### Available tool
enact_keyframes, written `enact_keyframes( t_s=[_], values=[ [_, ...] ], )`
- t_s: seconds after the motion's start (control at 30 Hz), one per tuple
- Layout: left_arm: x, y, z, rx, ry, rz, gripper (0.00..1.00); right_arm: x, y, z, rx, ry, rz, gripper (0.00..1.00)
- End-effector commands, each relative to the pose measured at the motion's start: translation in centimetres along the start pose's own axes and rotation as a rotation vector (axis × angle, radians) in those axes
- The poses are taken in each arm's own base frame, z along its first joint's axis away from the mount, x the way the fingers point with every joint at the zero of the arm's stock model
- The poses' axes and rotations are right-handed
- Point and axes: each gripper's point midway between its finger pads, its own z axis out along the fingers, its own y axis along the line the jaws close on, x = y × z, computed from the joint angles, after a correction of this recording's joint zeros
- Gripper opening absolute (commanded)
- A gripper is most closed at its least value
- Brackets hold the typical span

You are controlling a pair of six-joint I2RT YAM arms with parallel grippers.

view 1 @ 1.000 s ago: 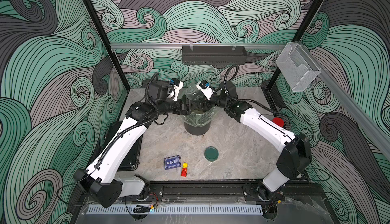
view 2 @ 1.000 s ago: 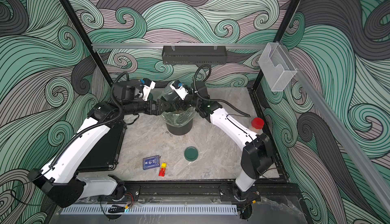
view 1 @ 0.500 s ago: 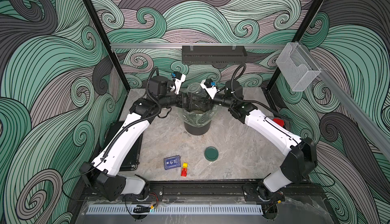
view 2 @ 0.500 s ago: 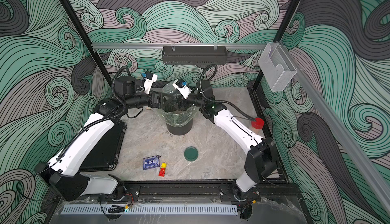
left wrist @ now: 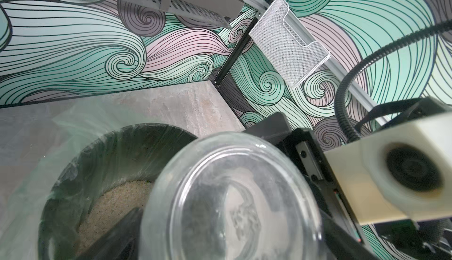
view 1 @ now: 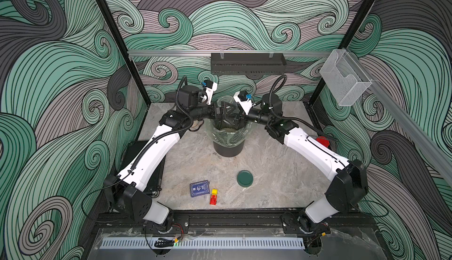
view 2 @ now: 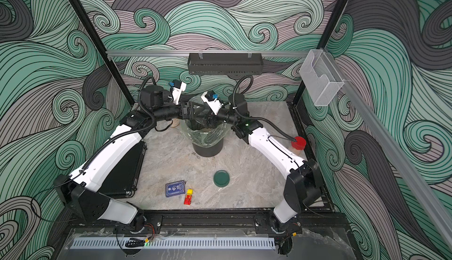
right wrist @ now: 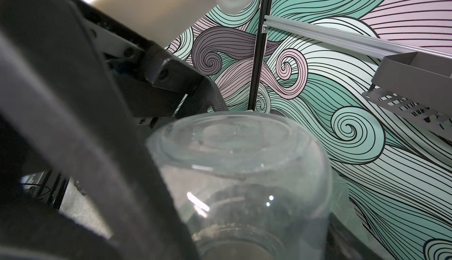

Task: Empty expired oatmeal from jars
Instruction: Pour the expired oatmeal into the trash bin, then place the jar at the center of the board.

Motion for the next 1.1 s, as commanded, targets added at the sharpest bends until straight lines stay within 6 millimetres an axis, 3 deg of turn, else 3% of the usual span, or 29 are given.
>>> enact_keyframes(
  t_s=[0.0, 0.1, 0.23, 0.37, 0.5, 0.57, 0.67, 0.7, 0.8, 1.07],
  values=[
    [-1.9, -0.6, 0.2, 0.034, -0.05, -0.011, 0.99, -4.5, 0.7, -1.5, -0.014, -0.131, -0.065, 0.0],
    [-1.5, -0.2, 0.6, 0.025, -0.034, -0.029, 0.97, -4.5, 0.8, -1.6, -0.015, -0.133, -0.065, 0.0],
    [-1.3, 0.3, 0.8, 0.009, -0.023, -0.053, 0.87, -4.4, 0.7, -1.5, -0.012, -0.132, -0.065, 0.0],
    [-1.3, 0.8, 0.9, -0.021, -0.021, -0.085, 0.69, -4.2, 0.6, -1.4, -0.008, -0.129, -0.062, 0.0],
    [-1.2, 1.3, 1.1, -0.042, -0.02, -0.128, 0.48, -4.2, 0.3, -1.4, 0.007, -0.128, -0.055, 0.08],
    [-1.2, 1.5, 1.3, -0.046, -0.02, -0.157, 0.33, -4.3, 0.2, -1.4, 0.013, -0.13, -0.048, 0.21],
    [-1.3, 1.9, 1.5, -0.053, -0.024, -0.209, 0.07, -4.5, -0.1, -1.5, 0.033, -0.133, -0.018, 0.64],
    [-1.4, 2.0, 1.6, -0.056, -0.027, -0.226, 0.0, -4.7, -0.2, -1.6, 0.042, -0.134, -0.006, 0.73],
    [-1.8, 2.4, 1.6, -0.06, -0.051, -0.288, 0.0, -5.2, -0.7, -2.2, 0.076, -0.14, 0.044, 0.98],
    [-4.1, 2.2, 0.7, 0.01, -0.173, -0.501, 0.0, -6.3, -2.4, -5.1, 0.229, -0.174, 0.442, 0.99]
  ],
)
